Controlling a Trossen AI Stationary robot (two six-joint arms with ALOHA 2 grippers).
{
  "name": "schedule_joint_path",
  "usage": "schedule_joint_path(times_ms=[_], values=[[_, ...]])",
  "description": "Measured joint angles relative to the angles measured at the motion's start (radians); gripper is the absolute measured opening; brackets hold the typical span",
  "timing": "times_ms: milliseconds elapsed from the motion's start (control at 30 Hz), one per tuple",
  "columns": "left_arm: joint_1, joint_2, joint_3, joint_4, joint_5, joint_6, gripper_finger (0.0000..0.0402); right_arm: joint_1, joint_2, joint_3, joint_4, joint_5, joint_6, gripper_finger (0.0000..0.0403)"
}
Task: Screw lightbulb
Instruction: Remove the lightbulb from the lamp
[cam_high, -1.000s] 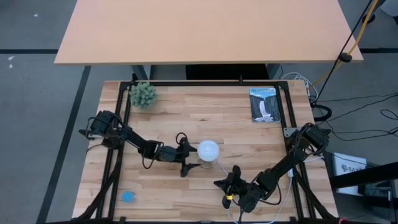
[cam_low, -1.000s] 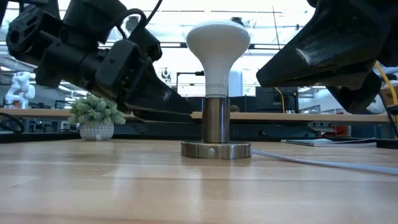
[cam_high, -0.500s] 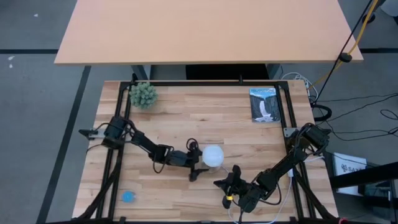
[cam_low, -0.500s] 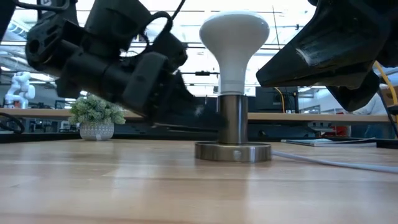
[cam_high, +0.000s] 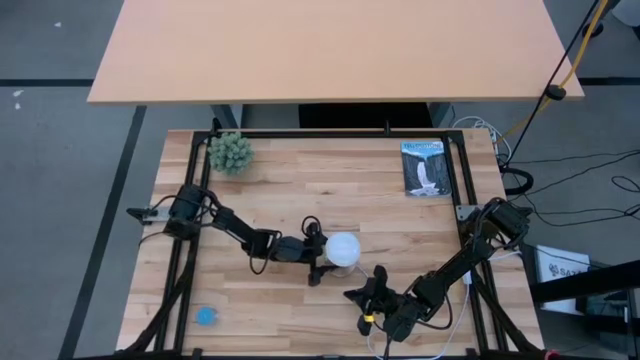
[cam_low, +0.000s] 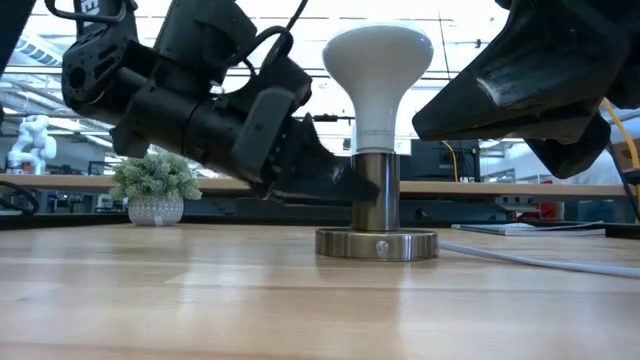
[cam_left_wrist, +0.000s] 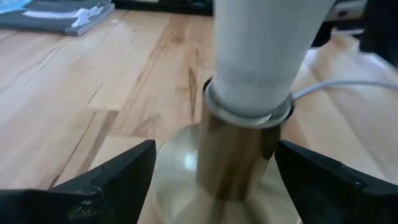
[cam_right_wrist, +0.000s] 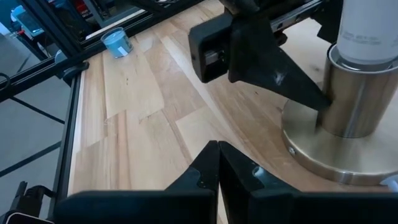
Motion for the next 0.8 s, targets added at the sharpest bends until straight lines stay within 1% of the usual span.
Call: schedule_joint_path(times_ms=[133, 267, 367, 567, 800], values=[[0.0, 0.01, 0.021, -0.006, 0.018, 0.003, 0.0332, -0.001, 0.0, 0.0, 0.0, 0.0, 0.0, 0.0], [0.0, 0.048, 0.045, -0.005, 0.03, 0.004, 0.0328, -0.001, 0.0, 0.0, 0.0, 0.0, 0.0, 0.0], [0.0, 0.079, 0.062, -0.005, 0.04, 0.006, 0.0309, -0.001, 0.0, 0.0, 0.0, 0.0, 0.004, 0.0], [0.0, 0.08, 0.073, -0.007, 0.045, 0.005, 0.0262, -0.001, 0.0, 0.0, 0.0, 0.0, 0.006, 0.0], [0.0, 0.08, 0.074, -0.026, 0.044, 0.005, 0.0234, -0.001, 0.0, 0.0, 0.0, 0.0, 0.007, 0.0]])
